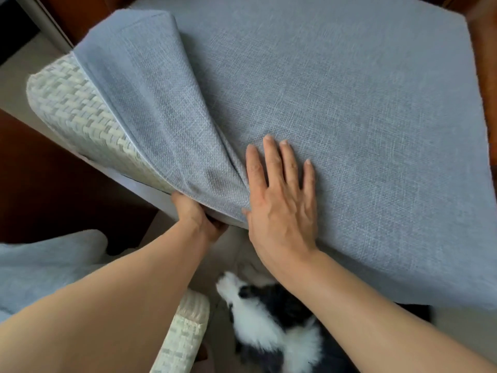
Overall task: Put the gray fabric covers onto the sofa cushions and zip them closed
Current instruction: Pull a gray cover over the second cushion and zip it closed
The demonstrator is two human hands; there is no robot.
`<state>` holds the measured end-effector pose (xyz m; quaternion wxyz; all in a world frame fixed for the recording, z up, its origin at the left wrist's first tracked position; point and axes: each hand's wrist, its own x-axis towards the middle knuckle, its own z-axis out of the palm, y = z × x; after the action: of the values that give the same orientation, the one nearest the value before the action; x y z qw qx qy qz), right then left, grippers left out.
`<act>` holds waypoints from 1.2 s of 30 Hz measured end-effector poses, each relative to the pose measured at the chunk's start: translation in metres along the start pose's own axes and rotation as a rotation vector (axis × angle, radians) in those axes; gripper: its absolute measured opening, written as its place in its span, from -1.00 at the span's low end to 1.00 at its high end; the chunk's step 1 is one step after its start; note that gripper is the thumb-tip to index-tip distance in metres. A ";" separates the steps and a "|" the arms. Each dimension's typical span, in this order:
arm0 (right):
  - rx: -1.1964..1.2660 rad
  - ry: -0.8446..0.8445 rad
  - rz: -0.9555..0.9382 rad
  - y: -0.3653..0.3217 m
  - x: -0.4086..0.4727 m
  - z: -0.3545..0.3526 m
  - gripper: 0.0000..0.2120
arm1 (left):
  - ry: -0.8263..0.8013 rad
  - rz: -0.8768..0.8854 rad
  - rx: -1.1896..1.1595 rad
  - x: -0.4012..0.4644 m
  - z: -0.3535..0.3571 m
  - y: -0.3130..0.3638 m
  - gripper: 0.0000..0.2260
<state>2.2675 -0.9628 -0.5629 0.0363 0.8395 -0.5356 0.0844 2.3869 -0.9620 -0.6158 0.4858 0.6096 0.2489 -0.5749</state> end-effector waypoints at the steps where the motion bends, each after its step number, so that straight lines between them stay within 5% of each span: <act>1: 0.005 0.024 0.002 0.001 0.006 -0.013 -0.38 | 0.028 0.020 0.009 -0.013 0.006 0.005 -0.37; 14: 0.062 0.190 0.061 0.031 0.099 -0.163 -0.33 | 0.202 0.054 -0.010 -0.166 0.092 0.071 -0.36; 22: -0.062 0.410 0.096 0.074 0.180 -0.240 -0.21 | 0.030 0.109 0.009 -0.244 0.169 0.128 -0.35; 24: -0.081 0.367 0.028 0.084 0.186 -0.247 -0.20 | -0.001 0.145 0.010 -0.257 0.186 0.139 -0.33; 31: -0.237 0.050 -0.071 0.119 0.235 -0.279 0.37 | -0.034 0.272 -0.028 -0.286 0.249 0.166 -0.32; 36: -0.272 0.038 -0.083 0.148 0.280 -0.292 0.18 | -0.106 0.291 0.000 -0.300 0.301 0.191 -0.29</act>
<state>2.2187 -1.2314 -0.2292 0.1632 0.8464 -0.5063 0.0254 2.3493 -1.2270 -0.2347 0.5764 0.6080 0.1322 -0.5297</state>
